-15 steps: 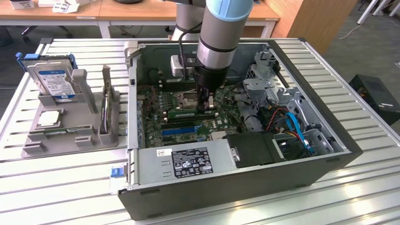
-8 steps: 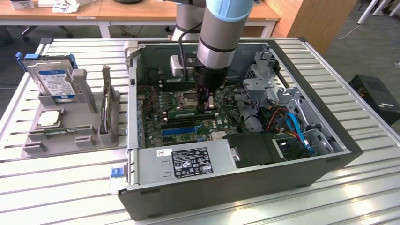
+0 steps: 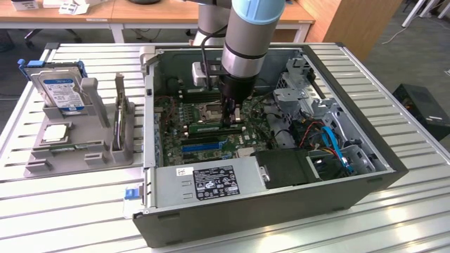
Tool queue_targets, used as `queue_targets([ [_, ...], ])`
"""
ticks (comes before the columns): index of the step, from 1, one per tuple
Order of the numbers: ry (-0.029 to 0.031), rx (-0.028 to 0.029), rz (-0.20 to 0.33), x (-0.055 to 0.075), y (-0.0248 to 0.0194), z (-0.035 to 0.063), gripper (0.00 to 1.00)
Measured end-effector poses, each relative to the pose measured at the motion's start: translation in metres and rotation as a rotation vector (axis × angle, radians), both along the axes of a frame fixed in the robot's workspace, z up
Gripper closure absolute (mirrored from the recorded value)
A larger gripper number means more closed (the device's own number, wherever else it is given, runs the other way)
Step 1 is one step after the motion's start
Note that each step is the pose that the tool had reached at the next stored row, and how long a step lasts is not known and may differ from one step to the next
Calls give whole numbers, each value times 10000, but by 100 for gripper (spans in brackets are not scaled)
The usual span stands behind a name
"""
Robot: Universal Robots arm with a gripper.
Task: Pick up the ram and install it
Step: 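Insert the ram into the slot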
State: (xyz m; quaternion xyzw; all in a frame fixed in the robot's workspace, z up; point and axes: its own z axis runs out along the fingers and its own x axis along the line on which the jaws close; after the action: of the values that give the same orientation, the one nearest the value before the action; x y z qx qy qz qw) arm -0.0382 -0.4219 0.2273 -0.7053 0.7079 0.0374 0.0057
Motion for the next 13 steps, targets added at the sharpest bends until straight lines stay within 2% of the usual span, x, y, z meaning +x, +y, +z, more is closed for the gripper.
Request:
queue_targets([
  [13, 0, 2, 17, 0, 0, 39, 88],
])
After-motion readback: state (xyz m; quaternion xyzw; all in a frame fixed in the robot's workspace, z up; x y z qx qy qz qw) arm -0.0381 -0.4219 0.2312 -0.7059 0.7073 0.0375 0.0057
